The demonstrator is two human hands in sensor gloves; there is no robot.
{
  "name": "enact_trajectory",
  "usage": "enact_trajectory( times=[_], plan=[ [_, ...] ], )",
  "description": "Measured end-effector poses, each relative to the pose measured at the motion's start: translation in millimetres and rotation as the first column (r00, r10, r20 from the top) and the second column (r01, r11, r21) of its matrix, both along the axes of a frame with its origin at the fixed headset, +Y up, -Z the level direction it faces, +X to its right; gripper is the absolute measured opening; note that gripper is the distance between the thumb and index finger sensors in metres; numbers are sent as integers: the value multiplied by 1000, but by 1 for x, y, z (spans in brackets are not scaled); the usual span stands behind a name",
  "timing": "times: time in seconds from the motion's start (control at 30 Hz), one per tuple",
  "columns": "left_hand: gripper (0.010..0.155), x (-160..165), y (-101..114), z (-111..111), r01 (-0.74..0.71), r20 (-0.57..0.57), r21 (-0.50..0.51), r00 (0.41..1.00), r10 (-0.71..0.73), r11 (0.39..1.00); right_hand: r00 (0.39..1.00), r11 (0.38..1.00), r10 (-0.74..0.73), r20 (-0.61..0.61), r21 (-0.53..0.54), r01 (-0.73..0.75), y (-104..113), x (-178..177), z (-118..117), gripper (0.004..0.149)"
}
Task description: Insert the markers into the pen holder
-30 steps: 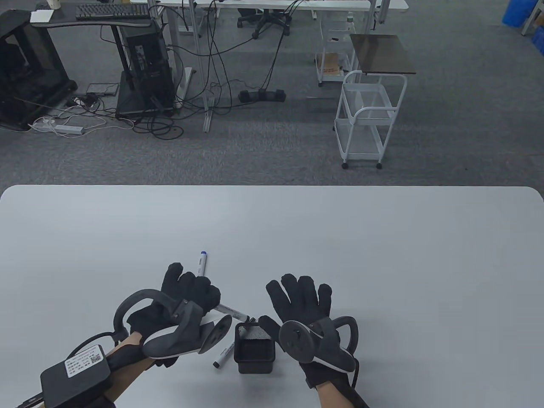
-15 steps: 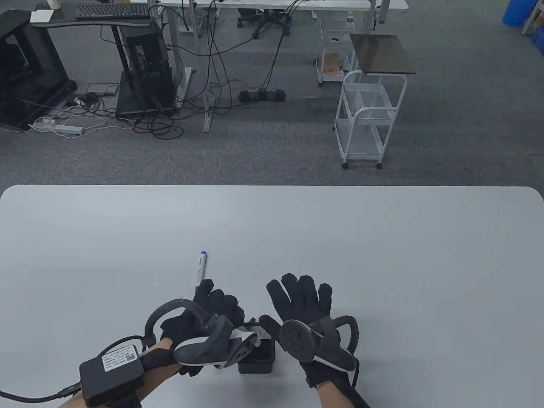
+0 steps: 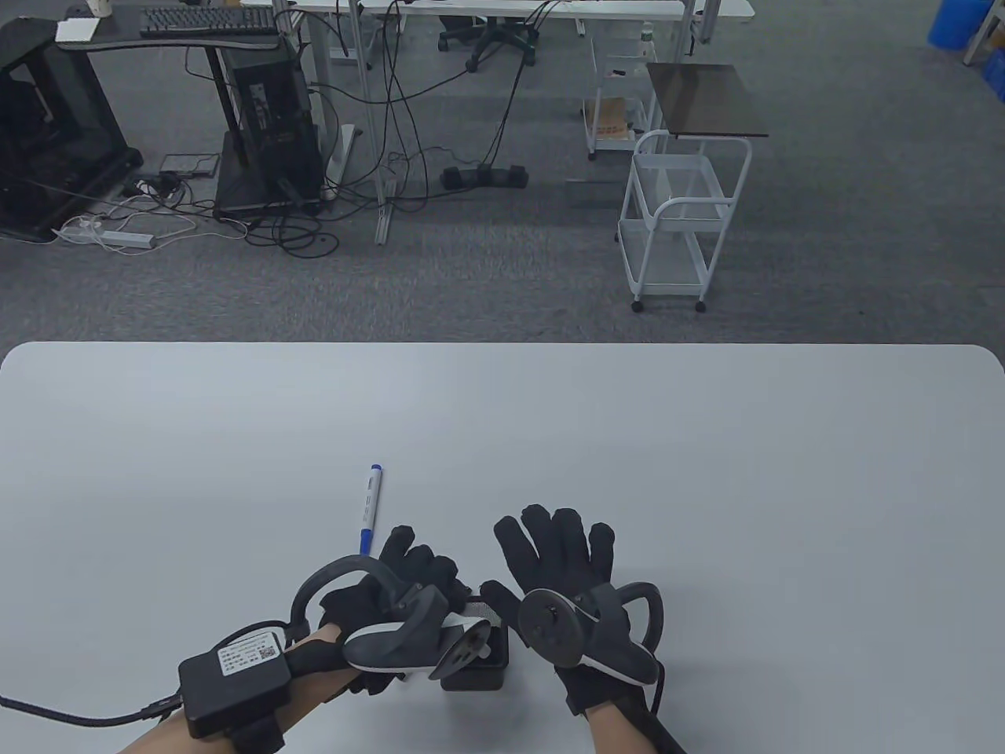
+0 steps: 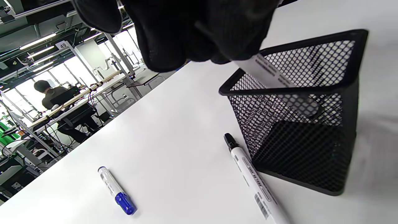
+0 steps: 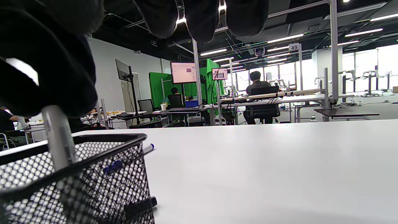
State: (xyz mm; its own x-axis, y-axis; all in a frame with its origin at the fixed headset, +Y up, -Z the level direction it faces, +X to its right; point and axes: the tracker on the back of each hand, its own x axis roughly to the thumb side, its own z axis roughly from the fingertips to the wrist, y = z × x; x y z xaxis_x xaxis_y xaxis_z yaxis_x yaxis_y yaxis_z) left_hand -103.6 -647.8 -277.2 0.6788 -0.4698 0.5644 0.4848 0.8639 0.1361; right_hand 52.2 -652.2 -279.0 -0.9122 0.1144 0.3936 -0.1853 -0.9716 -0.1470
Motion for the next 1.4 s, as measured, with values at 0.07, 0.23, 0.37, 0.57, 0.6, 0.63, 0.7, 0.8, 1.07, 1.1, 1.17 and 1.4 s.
enact_trajectory(
  times=[0.07,0.23,0.37,0.57,0.6,0.63,0.7,0.8,1.07,1.1,1.17,1.4],
  plan=[
    [42,1,-1,0,-2,-1,-8,1000,2,1000,1000,1000,-1,1,-3,1,0,0,0,72],
    [41,3,-4,-1,2,6,-18,1000,-2,1000,1000,1000,-2,5,-3,2,0,1,-1,72],
    [41,4,-5,-1,-2,10,-24,1000,3,1000,1000,1000,1,1,9,-1,2,0,1,72],
    [40,5,-3,1,1,13,-29,1000,-1,1000,1000,1000,7,1,7,-7,1,-1,1,72],
    [39,5,-2,1,1,13,-31,1000,0,1000,1000,1000,8,2,6,-8,1,-1,0,72],
    [39,5,-2,1,0,14,-31,1000,1,1000,1000,1000,9,3,6,-9,1,-1,1,72],
    [39,6,-1,2,0,16,-28,1000,1,1000,1000,1000,10,3,7,-10,1,-1,1,72],
    [38,6,-1,2,-3,17,-31,1000,3,1000,1000,1000,14,2,8,-14,1,-2,1,72],
    [36,7,-1,2,-9,14,-45,1000,10,999,1000,1000,16,4,2,-16,0,-2,1,72],
    [36,7,-1,1,-10,12,-48,1000,11,999,1000,1000,17,5,1,-17,0,-2,1,72],
    [36,7,-2,1,-13,13,-47,1000,14,999,1000,1000,19,6,1,-19,0,-2,1,72],
    [50,3,4,1,-36,16,-56,999,37,998,1000,1000,16,11,3,-16,1,-1,0,72]
  ],
)
